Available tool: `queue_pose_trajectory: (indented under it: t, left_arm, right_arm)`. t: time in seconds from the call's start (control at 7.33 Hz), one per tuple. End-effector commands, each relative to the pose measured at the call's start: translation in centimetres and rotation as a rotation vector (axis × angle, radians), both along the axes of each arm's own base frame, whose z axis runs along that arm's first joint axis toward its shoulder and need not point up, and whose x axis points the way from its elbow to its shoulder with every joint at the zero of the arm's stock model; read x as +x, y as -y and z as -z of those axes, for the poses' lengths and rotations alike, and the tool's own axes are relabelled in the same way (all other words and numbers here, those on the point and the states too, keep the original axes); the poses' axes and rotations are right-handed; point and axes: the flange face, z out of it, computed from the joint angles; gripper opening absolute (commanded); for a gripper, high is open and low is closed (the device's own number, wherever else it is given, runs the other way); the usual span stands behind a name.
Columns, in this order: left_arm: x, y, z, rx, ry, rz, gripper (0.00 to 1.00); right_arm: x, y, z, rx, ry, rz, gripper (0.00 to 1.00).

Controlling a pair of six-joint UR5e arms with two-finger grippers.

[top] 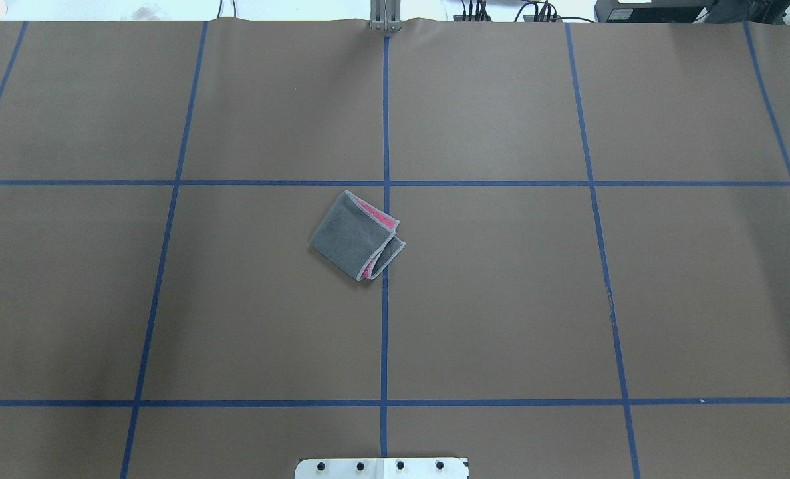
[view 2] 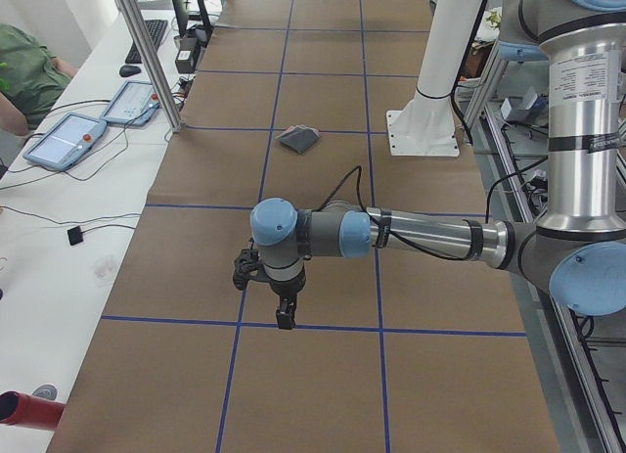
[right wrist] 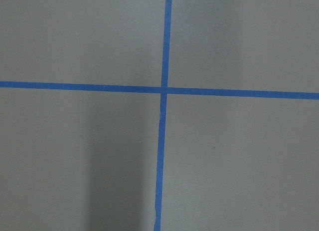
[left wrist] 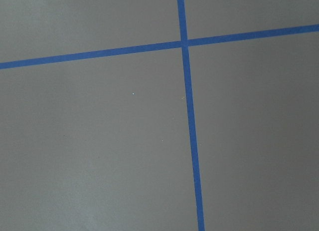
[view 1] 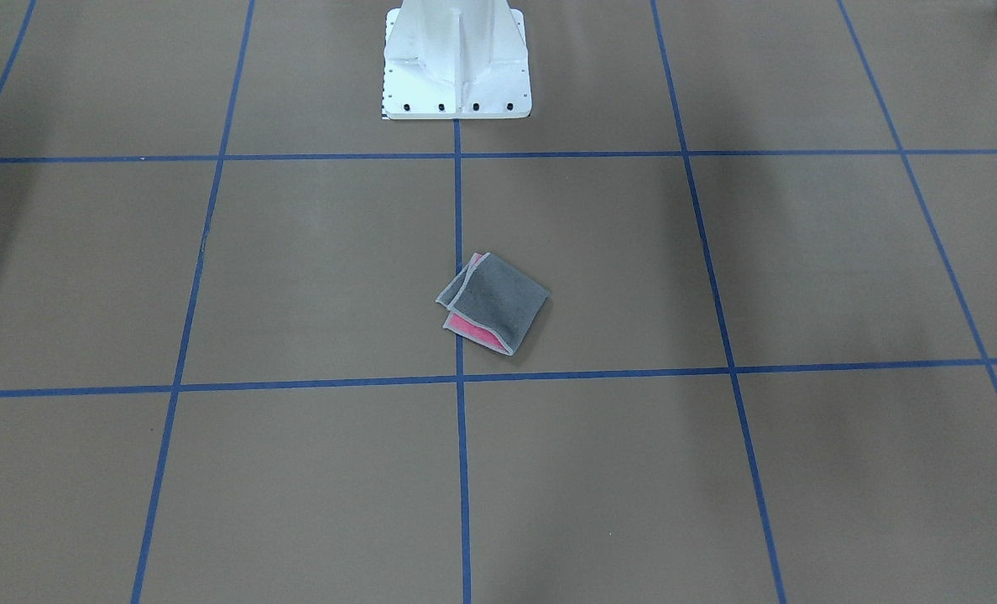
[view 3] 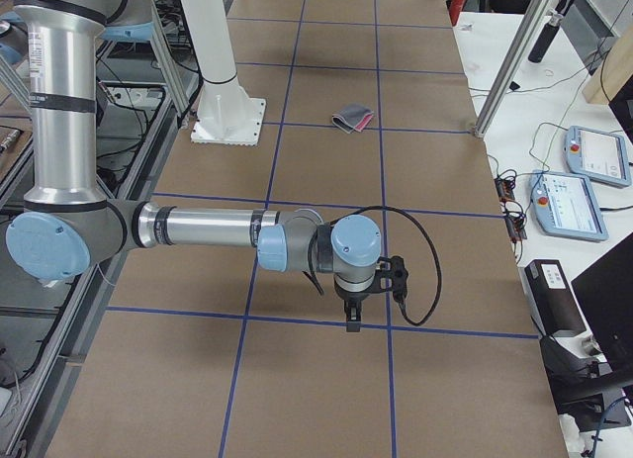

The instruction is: Fold towel twice with both arms

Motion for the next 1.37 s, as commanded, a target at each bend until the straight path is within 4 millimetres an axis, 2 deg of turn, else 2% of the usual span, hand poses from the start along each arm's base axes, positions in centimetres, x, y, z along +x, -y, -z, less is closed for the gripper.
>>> queue_pose_trajectory:
  t: [0.0,0.27,1.23]
  left_arm:
    - [-0.3,-0.2,-1.0,-0.012,0.0,0.001,1.0]
    - [-0.6,-0.4,-2.0,-0.03,0.0,0.007,1.0]
    - [-0.7,-0.4,-2.4,-0.04,0.001,0.01,1.0]
  right_arm:
    - [0.0,0.3,0.2,-0.009,0.0,-0.011,1.0]
    - [-0.1,-0.1,-0.2,-0.016,0.009,-0.011,1.0]
    - [-0.1,-0.3,-0.7,-0.027,0.008,-0.011,1.0]
